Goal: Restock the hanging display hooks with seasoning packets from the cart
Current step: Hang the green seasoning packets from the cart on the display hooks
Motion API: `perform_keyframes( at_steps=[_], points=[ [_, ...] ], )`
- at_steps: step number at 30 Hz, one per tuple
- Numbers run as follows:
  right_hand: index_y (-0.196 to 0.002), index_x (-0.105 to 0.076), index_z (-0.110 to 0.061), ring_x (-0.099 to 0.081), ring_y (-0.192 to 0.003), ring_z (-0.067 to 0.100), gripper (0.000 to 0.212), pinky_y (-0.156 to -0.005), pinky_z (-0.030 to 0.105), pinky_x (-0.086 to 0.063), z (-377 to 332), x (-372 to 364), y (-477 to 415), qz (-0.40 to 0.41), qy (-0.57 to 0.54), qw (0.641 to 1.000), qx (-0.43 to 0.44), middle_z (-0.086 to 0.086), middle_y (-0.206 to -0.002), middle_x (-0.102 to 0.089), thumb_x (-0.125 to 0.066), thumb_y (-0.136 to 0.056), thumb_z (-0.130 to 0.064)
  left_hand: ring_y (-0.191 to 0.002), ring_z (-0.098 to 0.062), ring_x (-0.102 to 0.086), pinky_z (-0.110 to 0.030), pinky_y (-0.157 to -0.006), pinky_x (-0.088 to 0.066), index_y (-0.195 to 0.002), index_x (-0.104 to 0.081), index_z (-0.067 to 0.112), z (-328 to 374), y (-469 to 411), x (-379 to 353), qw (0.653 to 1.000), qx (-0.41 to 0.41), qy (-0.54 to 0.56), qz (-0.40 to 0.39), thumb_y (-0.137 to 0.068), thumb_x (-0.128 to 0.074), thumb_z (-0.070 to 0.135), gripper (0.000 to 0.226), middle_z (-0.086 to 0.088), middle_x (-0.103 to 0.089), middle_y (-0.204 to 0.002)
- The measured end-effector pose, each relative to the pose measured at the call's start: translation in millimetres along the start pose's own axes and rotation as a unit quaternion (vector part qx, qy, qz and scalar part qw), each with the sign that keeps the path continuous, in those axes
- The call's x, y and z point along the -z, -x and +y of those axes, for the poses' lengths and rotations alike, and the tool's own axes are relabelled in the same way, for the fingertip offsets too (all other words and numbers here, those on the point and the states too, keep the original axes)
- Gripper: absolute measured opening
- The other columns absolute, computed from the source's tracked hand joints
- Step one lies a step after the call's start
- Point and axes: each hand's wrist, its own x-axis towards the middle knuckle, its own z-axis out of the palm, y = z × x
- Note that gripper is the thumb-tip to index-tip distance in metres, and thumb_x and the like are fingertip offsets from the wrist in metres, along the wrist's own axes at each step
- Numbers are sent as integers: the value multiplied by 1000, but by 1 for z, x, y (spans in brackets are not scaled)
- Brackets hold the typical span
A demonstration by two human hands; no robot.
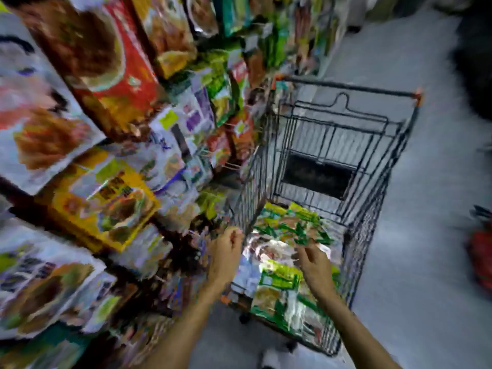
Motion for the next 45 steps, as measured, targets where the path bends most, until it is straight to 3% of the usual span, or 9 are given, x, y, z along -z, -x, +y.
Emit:
perform_keyframes(
  at_steps=[5, 10, 14, 18, 22, 27, 36, 41, 45],
  points=[
    [-81, -66, 2, -65, -80, 33, 29, -65, 36, -40, 89, 15, -19, 43, 82, 988, -120, 22, -82, -69, -51, -98, -16, -51, -10, -43, -24, -54, -22, -79, -63, 5, -37, -11, -82, 995, 58, -24, -79, -96, -49, 3, 22, 5, -44, -53],
    [-83, -63, -3, -60, -81, 30, 29, -67, 33, -36, 147, 6, -34, 52, 126, 971, -196, 19, -81, -64, -46, -100, -18, -89, -36, -62, -37, -73, -49, -115, -61, -1, -93, -24, -137, 971, 131, -61, -189, -97, -49, 10, 24, -25, -65, -98],
    [-97, -58, -10, -60, -87, 33, 13, -63, 26, -29, 179, -10, -50, 65, 141, 960, -235, 22, -92, -63, -46, -100, -14, -112, -35, -56, -38, -90, -45, -128, -51, -2, -135, -23, -172, 948, 170, -107, -246, -93, -58, 16, 41, -24, -59, -120],
    [-122, -54, 4, -59, -105, 32, 29, -79, 31, -44, 206, -25, -69, 75, 157, 942, -288, 22, -120, -60, -48, -98, -12, -123, -36, -45, -43, -98, -41, -138, -34, -2, -160, -16, -198, 922, 212, -175, -272, -84, -69, 31, 73, -23, -46, -136],
    [-122, -52, 1, -54, -113, 31, 29, -90, 35, -45, 220, -35, -84, 70, 177, 930, -314, 18, -124, -55, -51, -96, -14, -118, -39, -47, -39, -90, -41, -129, -35, -5, -172, -9, -214, 921, 239, -147, -269, -78, -76, 15, 68, -26, -46, -129],
    [-134, -42, -1, -40, -126, 34, 43, -106, 39, -35, 228, -55, -86, 44, 239, 916, -318, 19, -136, -43, -49, -96, -20, -108, -36, -55, -39, -78, -44, -123, -42, -3, -175, -20, -213, 924, 199, -229, -234, -76, -78, 19, 63, -22, -55, -122],
    [-136, -36, -2, -37, -130, 32, 63, -108, 40, -35, 233, -66, -84, 70, 198, 923, -323, 18, -140, -38, -67, -88, -28, -82, -26, -56, -29, -56, -35, -99, -49, 2, -193, -61, -191, 943, 225, -180, -167, -69, -83, 14, 47, -15, -60, -99],
    [-140, -28, -6, -40, -129, 34, 90, -103, 43, -37, 228, -62, -90, 109, 233, 896, -362, 20, -136, -43, -80, -73, -37, -57, 0, -45, -12, -37, -30, -91, -42, 12, -193, -64, -194, 943, 263, -103, -173, -67, -83, 3, 48, -2, -55, -86],
    [-140, -27, -4, -44, -125, 35, 102, -101, 43, -39, 223, -57, -95, 162, 174, 886, -398, 20, -134, -47, -89, -63, -30, -59, -9, -56, -14, -36, -38, -100, -58, 4, -187, -70, -192, 930, 312, -38, -188, -62, -84, 0, 46, -6, -64, -90]
  ],
)
